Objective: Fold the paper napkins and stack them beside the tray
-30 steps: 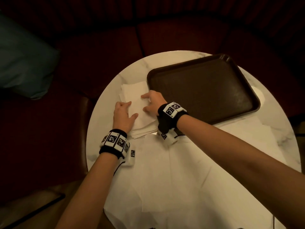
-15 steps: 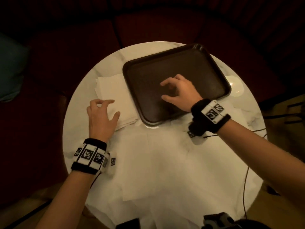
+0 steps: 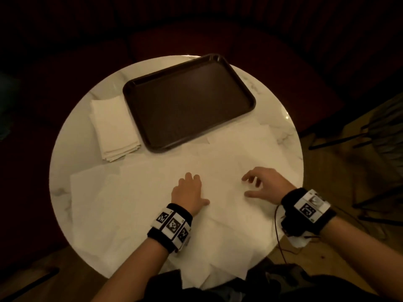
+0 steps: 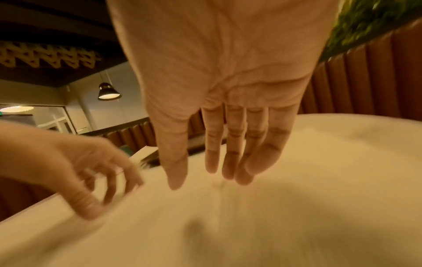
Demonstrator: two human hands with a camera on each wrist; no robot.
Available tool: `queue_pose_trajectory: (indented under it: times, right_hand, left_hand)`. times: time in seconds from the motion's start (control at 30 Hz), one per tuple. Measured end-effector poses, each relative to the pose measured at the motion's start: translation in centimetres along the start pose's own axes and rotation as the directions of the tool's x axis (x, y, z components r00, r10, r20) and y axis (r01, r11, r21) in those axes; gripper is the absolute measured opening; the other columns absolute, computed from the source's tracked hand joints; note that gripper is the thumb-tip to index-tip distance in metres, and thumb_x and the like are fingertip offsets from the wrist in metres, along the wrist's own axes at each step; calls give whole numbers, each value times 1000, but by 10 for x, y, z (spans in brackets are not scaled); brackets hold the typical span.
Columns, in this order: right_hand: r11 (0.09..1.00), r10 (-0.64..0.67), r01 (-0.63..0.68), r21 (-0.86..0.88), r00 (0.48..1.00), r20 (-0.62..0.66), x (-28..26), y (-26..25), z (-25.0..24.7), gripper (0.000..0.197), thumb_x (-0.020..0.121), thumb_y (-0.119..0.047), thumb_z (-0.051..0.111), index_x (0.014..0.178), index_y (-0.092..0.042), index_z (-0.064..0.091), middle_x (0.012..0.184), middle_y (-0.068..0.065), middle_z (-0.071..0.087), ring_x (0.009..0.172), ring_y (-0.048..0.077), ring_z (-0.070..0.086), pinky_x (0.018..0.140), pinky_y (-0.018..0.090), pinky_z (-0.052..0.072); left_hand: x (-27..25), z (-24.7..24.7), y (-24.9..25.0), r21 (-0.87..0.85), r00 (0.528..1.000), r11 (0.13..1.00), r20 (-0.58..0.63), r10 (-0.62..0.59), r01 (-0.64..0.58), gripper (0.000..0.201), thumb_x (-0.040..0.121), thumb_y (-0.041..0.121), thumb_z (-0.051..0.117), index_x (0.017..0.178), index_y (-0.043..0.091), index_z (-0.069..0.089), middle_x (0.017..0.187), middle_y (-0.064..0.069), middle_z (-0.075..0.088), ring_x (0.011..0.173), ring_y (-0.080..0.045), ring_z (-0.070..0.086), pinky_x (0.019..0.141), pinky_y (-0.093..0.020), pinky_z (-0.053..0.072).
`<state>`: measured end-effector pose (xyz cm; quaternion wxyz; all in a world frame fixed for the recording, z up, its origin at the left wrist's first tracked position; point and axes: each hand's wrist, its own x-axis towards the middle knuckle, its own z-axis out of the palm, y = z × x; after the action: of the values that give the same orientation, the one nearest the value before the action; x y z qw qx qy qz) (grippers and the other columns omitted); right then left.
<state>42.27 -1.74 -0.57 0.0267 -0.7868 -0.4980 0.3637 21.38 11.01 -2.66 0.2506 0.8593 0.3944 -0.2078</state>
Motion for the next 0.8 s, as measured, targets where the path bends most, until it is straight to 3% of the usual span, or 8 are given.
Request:
queue_pose_trajectory:
  times: [0.13,0.23,0.33,0.43,0.53,0.63,0.73,0.8]
  right_hand:
    - [998,-66,66,-3,998,-11,-6,7,37,67,67,-56,77,123,-28,52,115,-8,45,102,13,46,87,33,46]
    - [998,-67,68,8,995,-73,-7,6,48,69,61,-58,79,117,-30,51,116,-7,41,103,15,41,88,32,43]
    - [997,-78,78,-9,992,-104,-8,3,49,64,62,-61,77,111,-28,53,114,-6,41,101,15,39,87,31,38]
    - [992,-125,128,14,984,-123,-8,0,43,60,62,-64,75,107,-30,56,111,-8,45,100,14,40,88,32,38]
    - [964,-183,201,173,977,-113,-9,-8,31,60,61,-60,80,109,-31,60,106,-11,53,97,11,45,85,30,40]
    - [912,-185,148,383,981,61,-9,-17,16,48,65,-50,84,101,-21,71,96,-9,68,91,11,61,82,33,50]
    - [878,-190,116,465,975,115,-12,-23,4,35,69,-44,83,89,-17,73,89,-1,74,84,15,68,82,40,53]
    - [827,-175,103,553,981,79,-15,-27,-5,24,75,-37,81,88,-19,71,88,-5,72,83,12,67,84,35,52]
  left_hand:
    - [-7,19,9,0,997,999,-66,-43,43,76,70,43,81,126,14,38,125,-5,44,114,-26,45,88,-39,47]
    - [-8,24,7,-93,994,994,-87,-59,50,64,69,40,82,114,14,45,115,-3,45,107,-23,44,86,-34,44]
    - [-11,22,3,-288,988,957,-133,-75,34,35,74,30,80,85,17,50,89,0,51,89,-22,50,66,-27,38]
    - [-20,13,1,-492,984,869,-176,-39,-53,30,75,17,79,68,21,51,71,2,57,71,-17,53,56,-16,34]
    - [-32,-1,3,-632,988,762,-139,69,-143,24,72,20,82,77,21,59,71,-8,65,64,-15,55,59,-21,41]
    - [-43,-15,6,-751,980,630,-143,138,-198,34,68,30,83,91,22,59,75,-16,67,61,-22,51,61,-30,41]
    - [-53,-24,9,-689,941,676,-338,19,-262,30,76,27,80,98,25,60,83,-1,69,76,-16,63,70,-30,49]
    - [-61,-28,12,-602,847,749,-521,-106,-277,24,82,28,75,100,25,59,96,10,66,90,-6,61,72,-23,48]
